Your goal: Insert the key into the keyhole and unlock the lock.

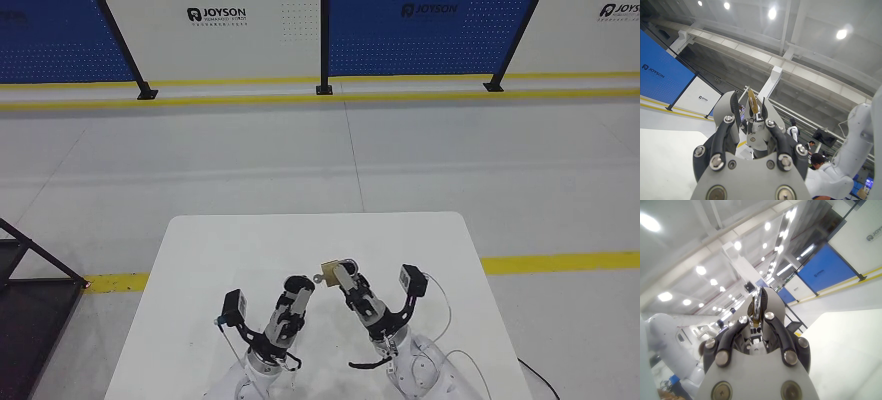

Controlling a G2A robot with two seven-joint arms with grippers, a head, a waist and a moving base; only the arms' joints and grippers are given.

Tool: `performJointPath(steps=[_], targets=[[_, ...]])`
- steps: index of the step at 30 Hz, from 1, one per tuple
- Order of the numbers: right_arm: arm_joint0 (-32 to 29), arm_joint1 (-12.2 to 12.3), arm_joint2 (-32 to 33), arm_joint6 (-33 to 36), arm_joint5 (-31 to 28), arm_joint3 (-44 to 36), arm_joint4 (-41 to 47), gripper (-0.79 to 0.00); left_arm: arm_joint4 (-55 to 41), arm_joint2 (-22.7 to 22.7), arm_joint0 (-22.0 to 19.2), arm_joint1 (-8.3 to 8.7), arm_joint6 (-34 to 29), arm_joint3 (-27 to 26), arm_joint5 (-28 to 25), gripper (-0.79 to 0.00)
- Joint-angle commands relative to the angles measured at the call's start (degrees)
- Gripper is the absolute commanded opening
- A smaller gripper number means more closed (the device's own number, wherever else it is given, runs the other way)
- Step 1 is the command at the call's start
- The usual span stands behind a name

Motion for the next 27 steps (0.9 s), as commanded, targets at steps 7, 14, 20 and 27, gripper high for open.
performJointPath(steps=[7, 14, 20, 27], targets=[[-0.3, 0.0, 0.0, 1.2, 0.4, -0.2, -0.1, -0.785, 0.3, 0.1, 0.1, -0.13, -0.7, -0.4, 0.6, -0.533], [-0.4, -0.1, 0.0, 1.7, 0.8, -0.3, -0.4, -0.785, 0.4, 0.2, -0.1, -0.25, -0.8, -0.2, 0.8, -0.643], [-0.3, -0.1, -0.1, 2.1, 1.0, -0.1, -0.4, -0.785, 0.3, 0.2, -0.4, -0.37, -1.2, 0.2, 1.0, -0.637], [-0.3, -0.2, -0.1, 2.4, 1.4, -0.1, -0.6, -0.785, -0.2, 0.3, -0.7, -0.56, -1.4, 0.5, 2.0, -0.785]])
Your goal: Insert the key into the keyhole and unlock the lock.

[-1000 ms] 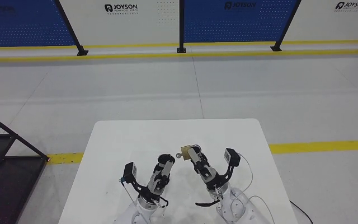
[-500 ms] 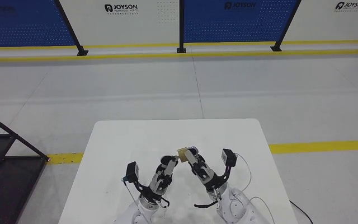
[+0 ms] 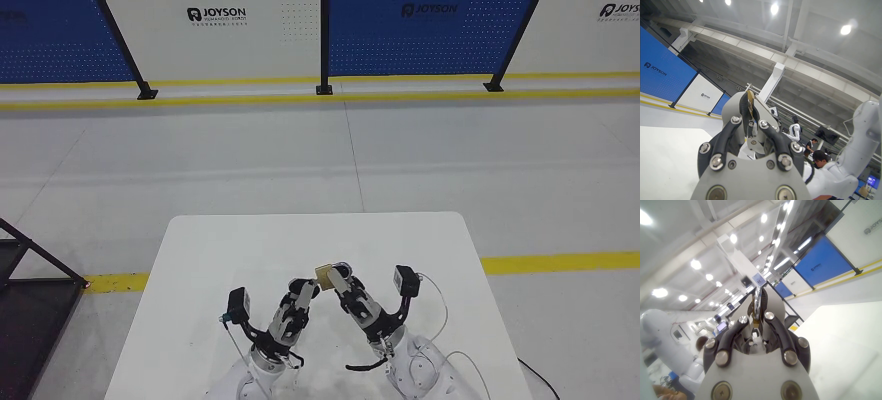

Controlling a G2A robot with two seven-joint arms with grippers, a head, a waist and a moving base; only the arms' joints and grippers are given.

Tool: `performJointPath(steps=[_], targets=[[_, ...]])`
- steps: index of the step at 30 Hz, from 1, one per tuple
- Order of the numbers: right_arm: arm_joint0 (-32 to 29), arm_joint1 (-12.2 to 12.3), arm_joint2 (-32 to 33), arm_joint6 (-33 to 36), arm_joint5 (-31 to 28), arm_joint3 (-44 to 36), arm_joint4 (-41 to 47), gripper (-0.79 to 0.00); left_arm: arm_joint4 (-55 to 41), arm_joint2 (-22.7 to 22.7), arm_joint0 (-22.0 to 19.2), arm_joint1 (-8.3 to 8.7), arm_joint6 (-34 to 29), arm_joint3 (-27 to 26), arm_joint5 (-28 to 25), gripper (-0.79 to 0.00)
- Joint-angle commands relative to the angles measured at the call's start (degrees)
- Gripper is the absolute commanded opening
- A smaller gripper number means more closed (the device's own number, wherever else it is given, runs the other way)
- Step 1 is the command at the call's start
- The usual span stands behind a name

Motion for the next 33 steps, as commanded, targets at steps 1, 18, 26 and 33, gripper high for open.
performJointPath(steps=[1, 18, 26, 33], targets=[[0.0, 0.0, 0.0, 0.1, 0.1, 0.0, 0.0, -0.785, 0.0, -0.1, 0.0, -0.05, 0.3, -0.1, 0.3, -0.785], [-0.9, 0.1, 0.4, 1.3, 0.1, -0.7, 0.1, -0.785, 9.0, -0.4, -0.1, -0.26, 6.3, 0.3, 5.3, -0.785], [-1.4, 0.3, 0.8, 2.7, 0.7, -1.5, 0.8, -0.785, 15.7, 0.5, -1.3, -0.61, 13.1, 2.1, 11.2, -0.785], [-1.9, 0.5, 1.2, 3.0, 0.9, -2.0, 1.2, -0.785, 19.5, 1.1, -2.1, -0.74, 16.3, 3.8, 15.7, -0.785]])
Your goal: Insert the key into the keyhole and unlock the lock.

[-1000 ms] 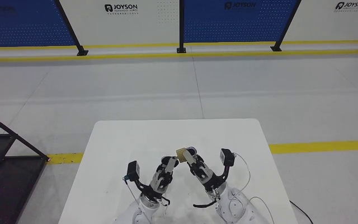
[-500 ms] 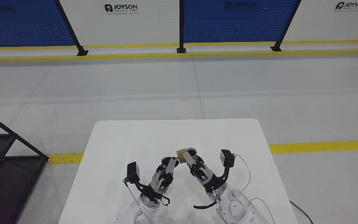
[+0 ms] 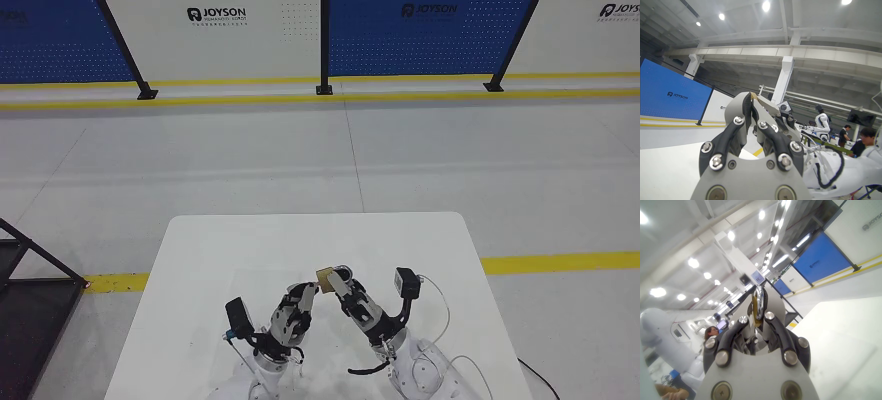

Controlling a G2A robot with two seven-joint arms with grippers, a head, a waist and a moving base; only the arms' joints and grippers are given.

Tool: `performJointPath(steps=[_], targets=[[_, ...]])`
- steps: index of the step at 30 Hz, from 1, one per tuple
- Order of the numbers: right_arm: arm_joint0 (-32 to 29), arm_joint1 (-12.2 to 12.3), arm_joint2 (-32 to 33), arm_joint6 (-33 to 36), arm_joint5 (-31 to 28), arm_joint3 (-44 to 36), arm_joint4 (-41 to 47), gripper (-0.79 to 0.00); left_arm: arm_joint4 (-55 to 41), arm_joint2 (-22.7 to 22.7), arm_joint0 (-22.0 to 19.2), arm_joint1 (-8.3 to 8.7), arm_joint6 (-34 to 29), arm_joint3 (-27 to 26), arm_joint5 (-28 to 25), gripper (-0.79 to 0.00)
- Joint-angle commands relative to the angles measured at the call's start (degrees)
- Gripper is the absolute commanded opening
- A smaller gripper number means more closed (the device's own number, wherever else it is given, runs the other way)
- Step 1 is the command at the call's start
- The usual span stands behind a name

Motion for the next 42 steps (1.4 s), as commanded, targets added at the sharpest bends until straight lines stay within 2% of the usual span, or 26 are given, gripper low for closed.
performJointPath(steps=[1, 9, 30, 42], targets=[[-0.1, 0.0, 0.0, 0.1, 0.1, -0.1, 0.1, -0.785, 0.9, 0.2, -0.2, -0.01, 0.5, 0.4, 0.7, -0.785], [-0.3, 0.1, 0.3, 0.7, 0.4, -0.5, 0.5, -0.785, 6.3, 0.4, -1.0, 0.21, 3.7, 1.5, 5.4, -0.785], [-1.1, 0.5, 0.8, 2.4, 1.2, -1.3, 0.8, -0.785, 16.2, 0.7, -3.4, 0.23, 11.5, 4.0, 23.3, -0.785], [-1.1, 0.6, 0.7, 2.8, 1.2, -1.4, 1.5, -0.785, 20.6, -0.4, -3.7, 0.90, 12.6, 4.7, 27.7, -0.785]])
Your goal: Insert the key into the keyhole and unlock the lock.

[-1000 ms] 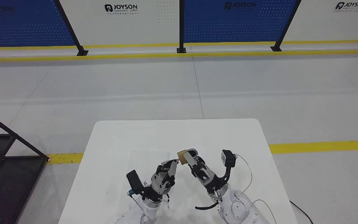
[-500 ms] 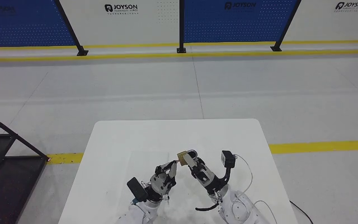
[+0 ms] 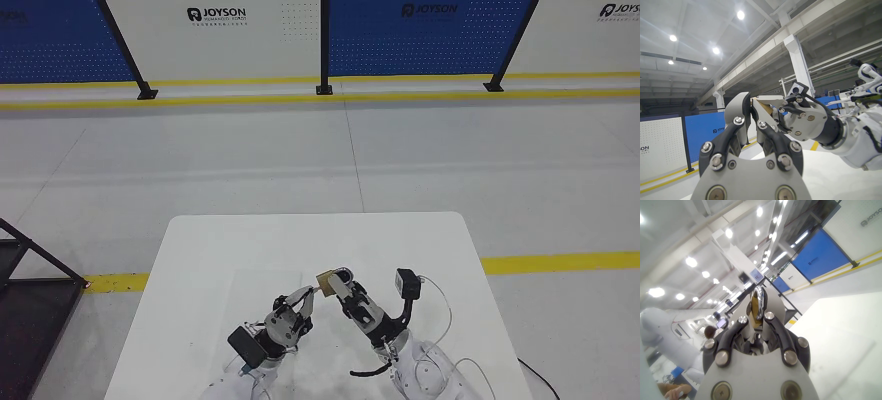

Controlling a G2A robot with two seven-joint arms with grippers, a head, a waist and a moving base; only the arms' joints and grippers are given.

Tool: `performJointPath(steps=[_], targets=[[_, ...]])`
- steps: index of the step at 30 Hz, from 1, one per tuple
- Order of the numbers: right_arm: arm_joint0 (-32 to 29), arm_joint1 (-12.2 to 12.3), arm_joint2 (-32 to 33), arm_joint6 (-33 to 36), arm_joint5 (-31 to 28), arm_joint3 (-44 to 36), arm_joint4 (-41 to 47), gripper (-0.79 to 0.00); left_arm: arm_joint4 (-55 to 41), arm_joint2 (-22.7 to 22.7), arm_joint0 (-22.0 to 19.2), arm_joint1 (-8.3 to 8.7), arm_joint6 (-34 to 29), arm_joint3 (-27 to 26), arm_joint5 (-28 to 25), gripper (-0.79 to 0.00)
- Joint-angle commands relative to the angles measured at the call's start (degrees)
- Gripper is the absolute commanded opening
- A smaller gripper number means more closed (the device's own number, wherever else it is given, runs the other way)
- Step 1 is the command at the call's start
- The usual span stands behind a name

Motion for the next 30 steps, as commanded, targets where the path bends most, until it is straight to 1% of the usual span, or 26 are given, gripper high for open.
performJointPath(steps=[1, 6, 10, 11, 12, 13, 15, 16, 19, 22, 25, 28, 30], targets=[[0.1, 0.0, 0.0, 0.2, 0.0, 0.0, 0.0, -0.785, 0.9, -0.1, -0.1, 0.11, 0.2, 0.2, 0.7, -0.785], [0.1, 0.0, -0.2, 0.5, 0.1, 0.0, 0.4, -0.785, 1.4, 0.2, -0.1, 0.21, 0.5, 0.5, 1.0, -0.785], [0.2, 0.1, -0.2, 0.5, 0.0, 0.0, 0.5, -0.785, -0.2, 0.6, 0.1, 0.22, 0.2, 0.2, -0.6, -0.785], [0.2, 0.1, -0.2, 0.5, 0.0, 0.0, 0.5, -0.785, -0.8, 0.7, 0.2, 0.23, 0.0, 0.1, -1.5, -0.763], [0.1, 0.1, -0.1, 0.5, -0.2, 0.0, 0.4, -0.785, -1.2, 0.8, 0.2, 0.26, -0.1, -0.1, -2.2, -0.659], [0.1, 0.1, -0.1, 0.5, -0.3, -0.1, 0.4, -0.785, -1.7, 0.7, 0.3, 0.29, -0.2, -0.2, -2.8, -0.588], [0.0, 0.1, 0.1, 0.4, -0.6, -0.1, 0.4, -0.785, -2.4, 0.6, 0.5, 0.39, -0.5, -0.5, -3.8, -0.496], [-0.1, 0.2, 0.1, 0.4, -0.7, -0.2, 0.4, -0.785, -2.8, 0.5, 0.7, 0.46, -0.6, -0.7, -4.3, -0.480], [-0.2, 0.2, 0.3, 0.4, -1.0, -0.3, 0.4, -0.785, -4.2, 0.1, 1.3, 0.75, -1.1, -1.3, -7.1, -0.468], [-0.2, 0.3, 0.5, 0.5, -1.3, -0.3, 0.4, -0.785, -6.5, -0.5, 2.4, 1.24, -2.1, -2.4, -12.4, -0.465], [0.0, 0.3, 0.7, 0.5, -1.5, -0.1, 0.5, -0.785, -9.3, -1.7, 4.0, 1.97, -4.6, -3.9, -19.4, -0.462], [0.2, 0.4, 0.8, 0.8, -1.7, 0.1, 0.3, -0.785, -12.7, -3.6, 6.1, 2.94, -10.4, -5.5, -27.2, -0.449], [0.2, 0.4, 0.7, 1.1, -1.7, 0.0, 0.0, -0.785, -14.9, -4.8, 7.3, 3.53, -15.4, -7.0, -31.3, -0.440]])
